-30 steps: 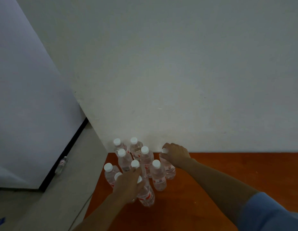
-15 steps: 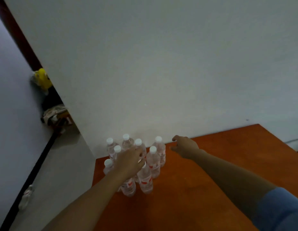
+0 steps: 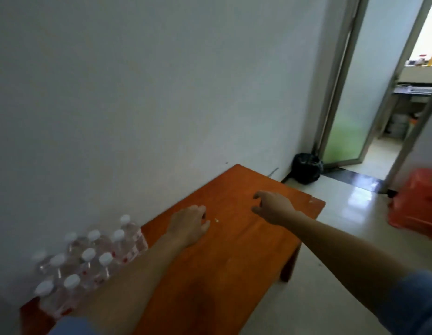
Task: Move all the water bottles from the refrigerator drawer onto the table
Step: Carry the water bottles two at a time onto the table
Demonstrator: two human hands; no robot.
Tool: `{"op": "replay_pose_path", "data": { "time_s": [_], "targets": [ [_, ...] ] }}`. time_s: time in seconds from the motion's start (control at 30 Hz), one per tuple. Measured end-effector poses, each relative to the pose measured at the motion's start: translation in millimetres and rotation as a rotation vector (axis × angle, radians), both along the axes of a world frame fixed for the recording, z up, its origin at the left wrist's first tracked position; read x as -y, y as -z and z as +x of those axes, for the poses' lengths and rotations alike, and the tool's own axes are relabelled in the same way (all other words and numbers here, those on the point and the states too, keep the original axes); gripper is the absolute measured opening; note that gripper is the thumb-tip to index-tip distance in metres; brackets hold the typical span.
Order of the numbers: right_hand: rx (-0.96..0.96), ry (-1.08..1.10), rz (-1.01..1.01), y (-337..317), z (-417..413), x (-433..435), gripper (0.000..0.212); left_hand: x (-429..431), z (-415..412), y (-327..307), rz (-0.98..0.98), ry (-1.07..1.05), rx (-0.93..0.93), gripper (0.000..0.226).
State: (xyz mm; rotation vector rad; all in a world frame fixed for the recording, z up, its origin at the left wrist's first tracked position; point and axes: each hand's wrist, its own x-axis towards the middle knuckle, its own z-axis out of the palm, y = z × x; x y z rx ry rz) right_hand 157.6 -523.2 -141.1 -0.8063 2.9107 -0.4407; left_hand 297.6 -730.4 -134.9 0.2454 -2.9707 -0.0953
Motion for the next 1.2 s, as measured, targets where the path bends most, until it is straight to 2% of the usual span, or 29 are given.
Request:
{"op": "replay_pose_path", "data": {
  "time_s": [0.17, 0.37, 0.53, 0.77, 1.2],
  "targets": [
    [-0.01, 0.225, -0.005, -6, -11, -139, 0.047, -116, -51, -9, -0.001, 0.175, 0.009, 0.027],
    [-0.003, 0.442, 0.011, -12, -13, -364, 0.045, -311, -109, -10, 0.091, 0.397, 0.006, 0.021],
    [0.001, 0.632, -0.05, -12, -12, -510, 0.036, -445, -148, 1, 0.072, 0.545, 0.054, 0.027],
    [0.041, 0.846, -0.021, 10, -35, -649, 0.042, -589, -232, 9, 0.024, 0.698, 0.068, 0.027],
    [0.004, 1.132, -0.028, 2, -173, -854, 0.046, -826, -449, 1, 0.138, 1.05, 0.075, 0.015]
  ]
}}
